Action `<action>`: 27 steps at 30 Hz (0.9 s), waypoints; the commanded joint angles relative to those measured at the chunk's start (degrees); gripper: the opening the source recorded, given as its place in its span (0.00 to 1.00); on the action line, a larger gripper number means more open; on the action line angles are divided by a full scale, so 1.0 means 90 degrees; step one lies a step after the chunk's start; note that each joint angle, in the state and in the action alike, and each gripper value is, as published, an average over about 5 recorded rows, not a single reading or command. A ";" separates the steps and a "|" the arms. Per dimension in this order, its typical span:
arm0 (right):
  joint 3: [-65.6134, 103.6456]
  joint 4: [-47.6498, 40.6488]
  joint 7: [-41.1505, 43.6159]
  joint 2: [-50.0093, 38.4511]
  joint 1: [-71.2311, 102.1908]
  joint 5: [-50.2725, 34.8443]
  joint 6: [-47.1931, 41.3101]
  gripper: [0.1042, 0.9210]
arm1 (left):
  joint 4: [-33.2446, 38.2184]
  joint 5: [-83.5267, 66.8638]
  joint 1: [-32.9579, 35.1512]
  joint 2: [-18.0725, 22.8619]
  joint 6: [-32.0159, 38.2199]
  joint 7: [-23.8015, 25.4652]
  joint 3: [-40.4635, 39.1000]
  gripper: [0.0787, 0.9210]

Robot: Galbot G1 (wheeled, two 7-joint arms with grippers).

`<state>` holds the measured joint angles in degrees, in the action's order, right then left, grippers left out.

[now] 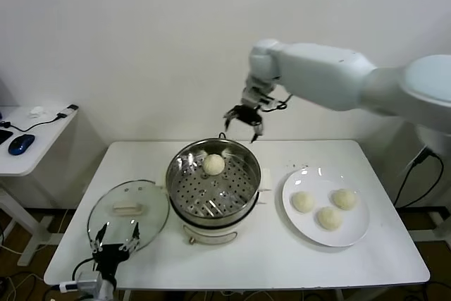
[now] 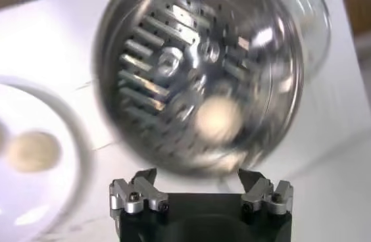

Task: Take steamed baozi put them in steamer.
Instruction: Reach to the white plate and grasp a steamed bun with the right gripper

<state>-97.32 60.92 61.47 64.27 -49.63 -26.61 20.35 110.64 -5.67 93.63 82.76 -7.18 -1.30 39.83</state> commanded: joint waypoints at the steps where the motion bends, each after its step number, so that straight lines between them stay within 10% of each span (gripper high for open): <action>1: -0.1424 0.1490 -0.0222 -0.2236 -0.0907 -0.1084 -0.2149 0.88 | -0.0032 -0.0004 -0.0037 -0.0009 0.0004 -0.0002 0.0002 0.88; 8: -0.0949 0.2511 -0.1295 -0.3194 0.0528 -0.1088 -0.3631 0.88 | -0.0044 0.0006 -0.0038 0.0049 0.0005 -0.0002 0.0031 0.88; 27: 0.1030 0.0823 -0.1647 -0.1908 0.3268 -0.0272 -0.3977 0.88 | -0.0037 0.0105 0.0080 0.0106 0.0011 -0.0006 0.0056 0.88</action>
<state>-92.14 70.96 48.00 46.10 -27.46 -30.10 -12.30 110.22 -4.77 94.44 83.70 -7.03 -1.38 40.41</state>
